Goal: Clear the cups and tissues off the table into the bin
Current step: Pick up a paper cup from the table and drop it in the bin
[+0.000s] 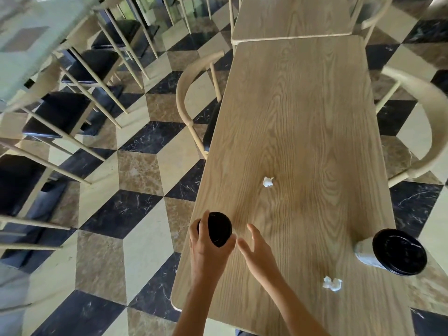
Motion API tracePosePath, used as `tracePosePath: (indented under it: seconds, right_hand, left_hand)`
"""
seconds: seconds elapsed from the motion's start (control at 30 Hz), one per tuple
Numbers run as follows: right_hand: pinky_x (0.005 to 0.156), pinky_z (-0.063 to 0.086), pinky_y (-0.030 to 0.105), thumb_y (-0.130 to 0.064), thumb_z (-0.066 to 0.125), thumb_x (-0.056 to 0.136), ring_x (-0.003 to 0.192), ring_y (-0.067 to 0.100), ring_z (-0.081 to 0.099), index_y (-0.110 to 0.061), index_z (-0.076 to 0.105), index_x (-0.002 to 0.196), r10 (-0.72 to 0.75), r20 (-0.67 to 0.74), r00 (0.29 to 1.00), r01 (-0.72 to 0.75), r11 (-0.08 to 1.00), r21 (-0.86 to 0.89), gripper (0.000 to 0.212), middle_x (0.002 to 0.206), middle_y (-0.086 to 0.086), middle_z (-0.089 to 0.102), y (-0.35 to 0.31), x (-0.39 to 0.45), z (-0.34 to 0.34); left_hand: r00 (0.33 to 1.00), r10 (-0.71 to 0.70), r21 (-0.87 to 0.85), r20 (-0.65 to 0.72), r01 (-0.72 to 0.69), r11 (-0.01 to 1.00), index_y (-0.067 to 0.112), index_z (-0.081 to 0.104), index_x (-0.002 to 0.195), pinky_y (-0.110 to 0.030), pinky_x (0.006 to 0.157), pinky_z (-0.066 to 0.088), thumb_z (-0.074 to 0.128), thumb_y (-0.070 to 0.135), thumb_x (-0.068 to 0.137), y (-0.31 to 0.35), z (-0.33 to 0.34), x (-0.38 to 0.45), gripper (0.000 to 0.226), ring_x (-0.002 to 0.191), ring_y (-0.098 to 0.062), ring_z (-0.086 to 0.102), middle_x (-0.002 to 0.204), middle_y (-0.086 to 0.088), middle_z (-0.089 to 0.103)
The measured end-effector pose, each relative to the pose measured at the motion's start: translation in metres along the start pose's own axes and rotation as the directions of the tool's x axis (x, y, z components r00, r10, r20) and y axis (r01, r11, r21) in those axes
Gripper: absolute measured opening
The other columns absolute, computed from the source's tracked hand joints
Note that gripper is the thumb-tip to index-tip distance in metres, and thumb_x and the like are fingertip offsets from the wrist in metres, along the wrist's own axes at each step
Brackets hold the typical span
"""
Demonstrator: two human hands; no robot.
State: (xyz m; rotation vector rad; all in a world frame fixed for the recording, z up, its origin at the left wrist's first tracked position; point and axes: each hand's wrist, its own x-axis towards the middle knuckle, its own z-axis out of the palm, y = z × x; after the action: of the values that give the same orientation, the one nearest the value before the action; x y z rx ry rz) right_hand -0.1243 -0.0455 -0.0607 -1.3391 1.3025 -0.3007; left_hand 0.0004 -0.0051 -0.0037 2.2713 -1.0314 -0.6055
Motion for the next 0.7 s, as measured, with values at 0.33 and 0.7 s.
tracePosePath:
  seconds: [0.33,0.7]
  right_hand:
    - [0.106,0.05,0.041,-0.048,0.059,0.091,0.126,0.009,0.052,-0.024,0.033,0.15,0.047,-0.059,0.997,-0.028,0.956,0.291,0.068,0.147,-0.006,0.047,-0.011,-0.027,-0.012]
    - [0.095,0.056,0.044,-0.026,0.063,0.095,0.105,0.02,0.064,-0.016,0.048,0.133,0.192,-0.488,0.852,0.092,0.861,0.5,0.042,0.116,0.004,0.06,0.025,-0.146,-0.103]
  left_hand:
    - [0.994,-0.071,-0.35,0.085,0.096,0.932,0.026,0.041,0.143,-0.031,0.095,0.047,0.08,0.032,0.077,0.025,-0.027,-0.024,0.077,0.123,-0.02,0.051,0.132,0.0,0.053]
    - [0.896,0.269,-0.533,0.354,-0.043,0.845,0.051,0.052,0.11,-0.017,0.078,0.045,0.076,0.033,0.068,0.105,0.018,-0.098,0.051,0.102,0.009,0.059,0.112,0.02,0.06]
